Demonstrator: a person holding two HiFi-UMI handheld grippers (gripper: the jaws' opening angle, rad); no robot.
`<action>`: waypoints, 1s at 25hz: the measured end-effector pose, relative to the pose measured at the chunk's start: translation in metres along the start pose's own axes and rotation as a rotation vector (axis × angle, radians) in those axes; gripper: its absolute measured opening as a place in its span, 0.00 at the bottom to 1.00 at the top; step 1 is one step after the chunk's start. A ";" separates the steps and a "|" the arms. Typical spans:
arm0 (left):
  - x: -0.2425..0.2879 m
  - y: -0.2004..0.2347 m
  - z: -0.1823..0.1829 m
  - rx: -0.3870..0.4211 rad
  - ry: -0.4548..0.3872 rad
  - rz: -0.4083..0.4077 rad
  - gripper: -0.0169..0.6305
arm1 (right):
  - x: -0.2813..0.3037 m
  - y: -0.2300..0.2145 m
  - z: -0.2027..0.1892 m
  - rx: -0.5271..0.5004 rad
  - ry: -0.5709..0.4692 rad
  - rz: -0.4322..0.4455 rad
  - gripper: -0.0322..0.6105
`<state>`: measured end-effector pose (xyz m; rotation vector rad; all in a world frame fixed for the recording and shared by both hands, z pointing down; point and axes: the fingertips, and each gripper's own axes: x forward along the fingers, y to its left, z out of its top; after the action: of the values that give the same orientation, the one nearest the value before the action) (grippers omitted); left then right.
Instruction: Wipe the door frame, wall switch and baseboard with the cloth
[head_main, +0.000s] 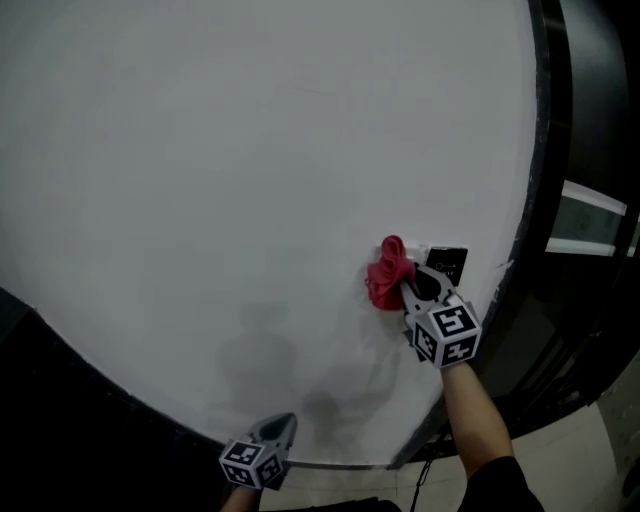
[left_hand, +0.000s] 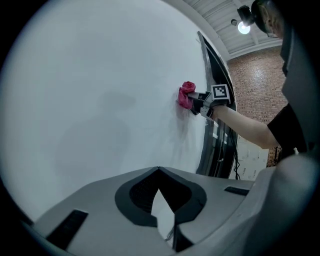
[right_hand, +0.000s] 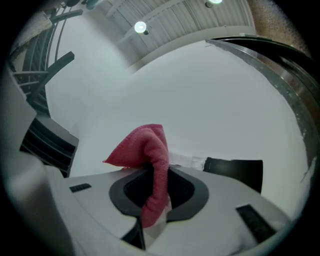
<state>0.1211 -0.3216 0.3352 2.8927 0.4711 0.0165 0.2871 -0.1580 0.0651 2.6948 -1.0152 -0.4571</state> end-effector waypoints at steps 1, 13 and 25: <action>-0.001 0.005 0.002 -0.002 -0.004 -0.001 0.03 | 0.001 0.002 0.001 -0.002 0.001 -0.007 0.15; 0.030 -0.021 0.004 0.002 0.005 -0.059 0.03 | -0.036 -0.059 -0.003 0.008 0.012 -0.128 0.15; 0.051 -0.033 0.005 0.019 0.039 -0.066 0.03 | -0.069 -0.124 -0.015 0.121 -0.008 -0.181 0.15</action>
<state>0.1596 -0.2759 0.3227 2.8987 0.5763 0.0592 0.3180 -0.0188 0.0538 2.9093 -0.8293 -0.4529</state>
